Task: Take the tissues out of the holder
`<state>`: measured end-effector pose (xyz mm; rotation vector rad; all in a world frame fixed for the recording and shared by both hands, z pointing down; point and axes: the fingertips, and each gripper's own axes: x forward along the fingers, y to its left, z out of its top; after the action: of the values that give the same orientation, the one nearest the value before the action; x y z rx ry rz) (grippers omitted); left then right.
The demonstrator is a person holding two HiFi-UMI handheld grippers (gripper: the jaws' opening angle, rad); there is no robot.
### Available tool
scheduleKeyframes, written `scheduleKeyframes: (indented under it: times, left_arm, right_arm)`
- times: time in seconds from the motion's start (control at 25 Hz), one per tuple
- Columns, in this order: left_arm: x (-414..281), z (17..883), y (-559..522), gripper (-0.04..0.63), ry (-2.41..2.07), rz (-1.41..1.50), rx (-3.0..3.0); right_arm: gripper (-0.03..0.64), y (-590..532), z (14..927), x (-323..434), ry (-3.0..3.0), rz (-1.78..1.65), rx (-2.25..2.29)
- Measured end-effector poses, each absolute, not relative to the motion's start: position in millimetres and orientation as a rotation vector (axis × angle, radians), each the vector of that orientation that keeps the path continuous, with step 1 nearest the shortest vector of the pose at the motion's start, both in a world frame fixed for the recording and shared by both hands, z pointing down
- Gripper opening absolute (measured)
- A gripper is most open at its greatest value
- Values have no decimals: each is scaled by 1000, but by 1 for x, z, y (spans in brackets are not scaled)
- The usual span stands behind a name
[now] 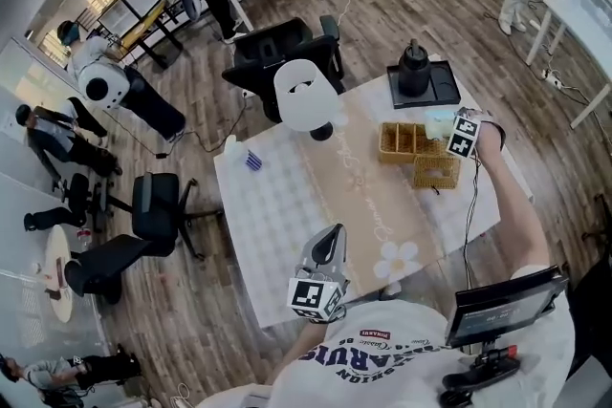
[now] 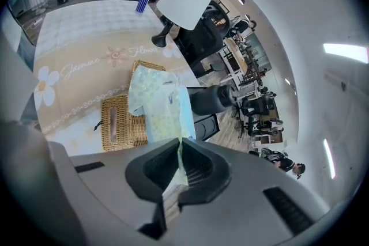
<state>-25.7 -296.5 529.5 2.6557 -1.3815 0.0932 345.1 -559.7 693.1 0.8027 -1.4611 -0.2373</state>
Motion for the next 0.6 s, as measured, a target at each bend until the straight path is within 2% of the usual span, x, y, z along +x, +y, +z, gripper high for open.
scheduleKeyframes:
  times: [0.6]
  left_arm:
    - [28,507,-279,3,-1129,-11,2821]
  right_arm:
    - [6,-494,552,330,-1445,-332,850]
